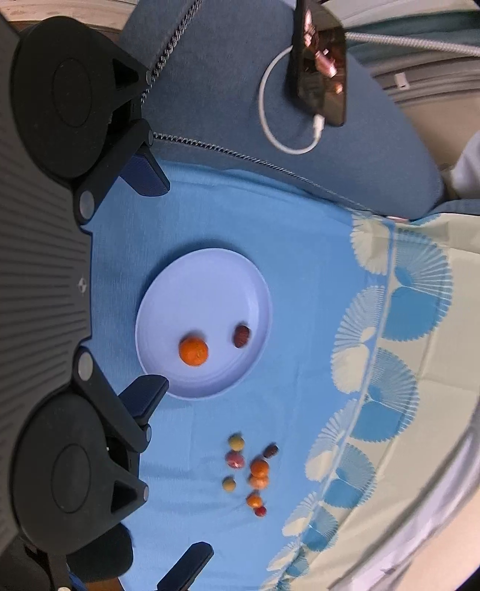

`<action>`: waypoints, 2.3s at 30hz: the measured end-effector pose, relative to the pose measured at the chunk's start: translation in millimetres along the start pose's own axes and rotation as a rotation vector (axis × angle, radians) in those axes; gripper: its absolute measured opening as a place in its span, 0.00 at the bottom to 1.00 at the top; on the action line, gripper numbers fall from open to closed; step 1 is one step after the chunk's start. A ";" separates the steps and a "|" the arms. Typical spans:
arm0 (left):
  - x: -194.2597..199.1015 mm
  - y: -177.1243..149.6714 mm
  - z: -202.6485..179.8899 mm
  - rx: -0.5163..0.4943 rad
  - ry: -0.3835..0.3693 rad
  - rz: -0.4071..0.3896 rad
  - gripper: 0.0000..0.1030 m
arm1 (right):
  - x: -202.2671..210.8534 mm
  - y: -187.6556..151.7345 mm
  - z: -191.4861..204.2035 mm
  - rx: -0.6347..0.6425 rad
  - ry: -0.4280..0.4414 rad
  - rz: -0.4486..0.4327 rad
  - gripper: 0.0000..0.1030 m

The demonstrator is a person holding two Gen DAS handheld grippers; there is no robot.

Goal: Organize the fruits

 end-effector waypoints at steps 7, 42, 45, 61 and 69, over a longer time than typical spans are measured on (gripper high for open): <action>38.3 -3.1 -12.9 -0.031 0.012 -0.086 1.00 | 19.8 -0.5 3.6 -0.016 0.040 0.046 0.99; 71.5 -3.3 -24.5 -0.056 -0.002 -0.163 1.00 | 36.0 -5.0 11.4 -0.044 0.027 0.073 0.99; 69.3 -0.2 -25.4 -0.054 -0.002 -0.163 1.00 | 33.5 -7.8 11.2 -0.053 0.035 0.081 0.99; 39.7 12.7 -34.9 -0.072 0.033 -0.100 1.00 | 3.6 -24.4 -10.8 -0.172 0.060 0.132 0.99; 15.5 35.7 -65.3 -0.095 0.007 -0.058 1.00 | -6.5 -34.4 -61.6 -0.306 -0.040 0.111 0.99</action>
Point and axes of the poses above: each gripper's, at about its wrist camera, not at the fingertips, and x roughly against the way its jaws point, z to its left, y to its top, the point moved 8 cm from there along -x, roughly the way its jaws point, and after that the axes turned 3 degrees about -z, right-handed, at the moved point
